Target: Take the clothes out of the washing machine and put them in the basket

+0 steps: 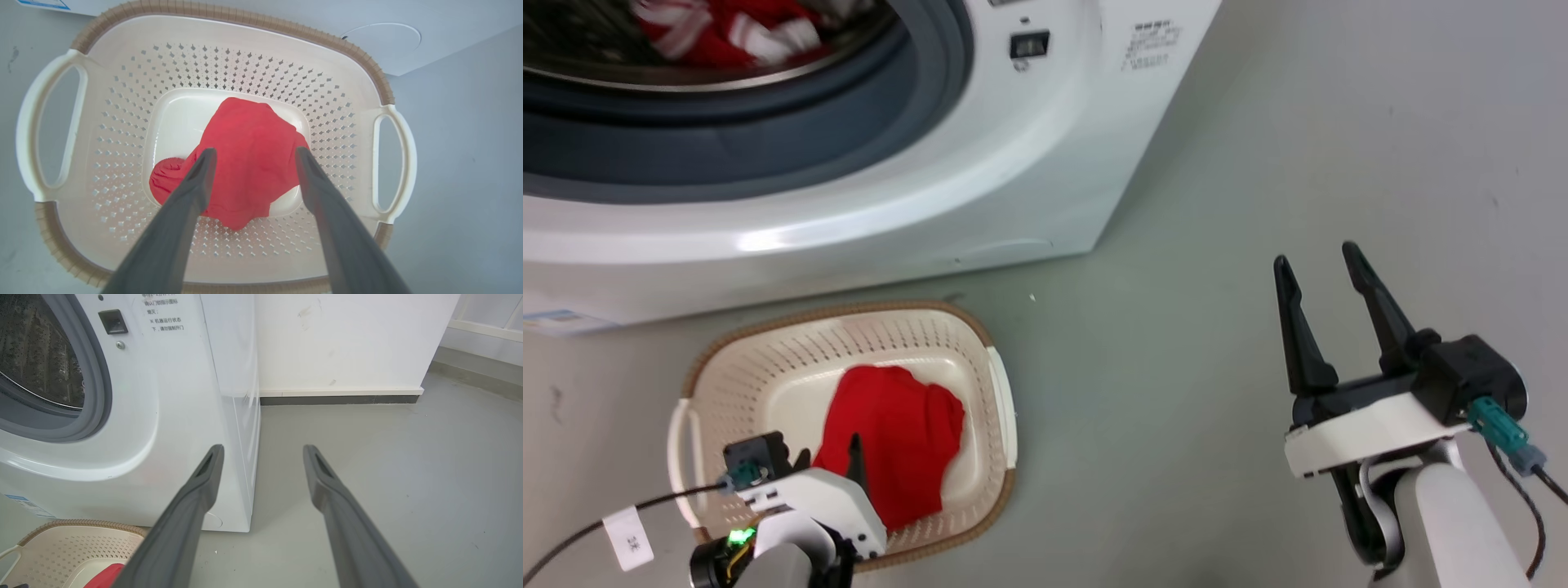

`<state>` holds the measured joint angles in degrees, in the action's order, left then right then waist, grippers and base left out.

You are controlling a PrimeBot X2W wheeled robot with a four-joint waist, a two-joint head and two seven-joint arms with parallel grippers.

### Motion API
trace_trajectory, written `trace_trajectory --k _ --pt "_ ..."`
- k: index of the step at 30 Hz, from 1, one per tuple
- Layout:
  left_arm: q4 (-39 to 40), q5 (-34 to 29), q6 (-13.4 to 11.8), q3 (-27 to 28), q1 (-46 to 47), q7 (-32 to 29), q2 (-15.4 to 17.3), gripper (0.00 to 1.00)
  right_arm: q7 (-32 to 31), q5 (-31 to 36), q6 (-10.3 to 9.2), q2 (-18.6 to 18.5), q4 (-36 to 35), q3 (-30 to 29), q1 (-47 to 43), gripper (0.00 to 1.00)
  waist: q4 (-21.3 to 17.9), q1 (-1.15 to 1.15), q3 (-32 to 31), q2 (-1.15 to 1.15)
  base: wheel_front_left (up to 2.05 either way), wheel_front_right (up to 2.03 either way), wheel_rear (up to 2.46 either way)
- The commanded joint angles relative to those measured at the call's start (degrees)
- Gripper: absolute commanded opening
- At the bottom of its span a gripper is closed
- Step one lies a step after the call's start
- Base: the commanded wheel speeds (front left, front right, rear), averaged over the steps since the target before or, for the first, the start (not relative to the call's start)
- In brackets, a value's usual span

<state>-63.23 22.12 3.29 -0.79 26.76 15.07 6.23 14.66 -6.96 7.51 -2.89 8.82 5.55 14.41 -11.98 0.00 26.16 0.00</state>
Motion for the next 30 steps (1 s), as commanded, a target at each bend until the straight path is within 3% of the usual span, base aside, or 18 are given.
trace_trajectory --k 1,13,23,30 --pt "1.50 -0.65 -0.08 0.11 -1.66 0.13 -0.62 1.00 -0.27 0.64 -0.04 0.04 0.27 -0.42 -1.38 1.00 2.83 0.00 -5.34 0.00 0.00 0.00 0.00" --pt "18.82 -5.60 -0.51 1.45 -10.44 0.14 -2.58 1.00 -3.30 1.78 -0.04 0.04 -1.72 -1.89 -7.28 1.00 6.65 0.00 -14.04 0.00 0.00 0.00 0.00" --pt "36.54 -10.79 -0.51 2.41 -12.01 0.14 -2.92 1.00 -5.46 2.62 -0.04 0.05 -4.19 -2.16 -10.11 1.00 7.06 0.00 -17.58 0.00 0.00 0.00 0.00" --pt "36.74 -12.25 1.37 1.00 -5.50 -0.59 -0.65 1.00 -5.90 1.80 -0.04 0.05 -5.24 -1.67 -10.08 1.00 4.97 0.00 -16.39 0.00 0.00 0.00 0.00"
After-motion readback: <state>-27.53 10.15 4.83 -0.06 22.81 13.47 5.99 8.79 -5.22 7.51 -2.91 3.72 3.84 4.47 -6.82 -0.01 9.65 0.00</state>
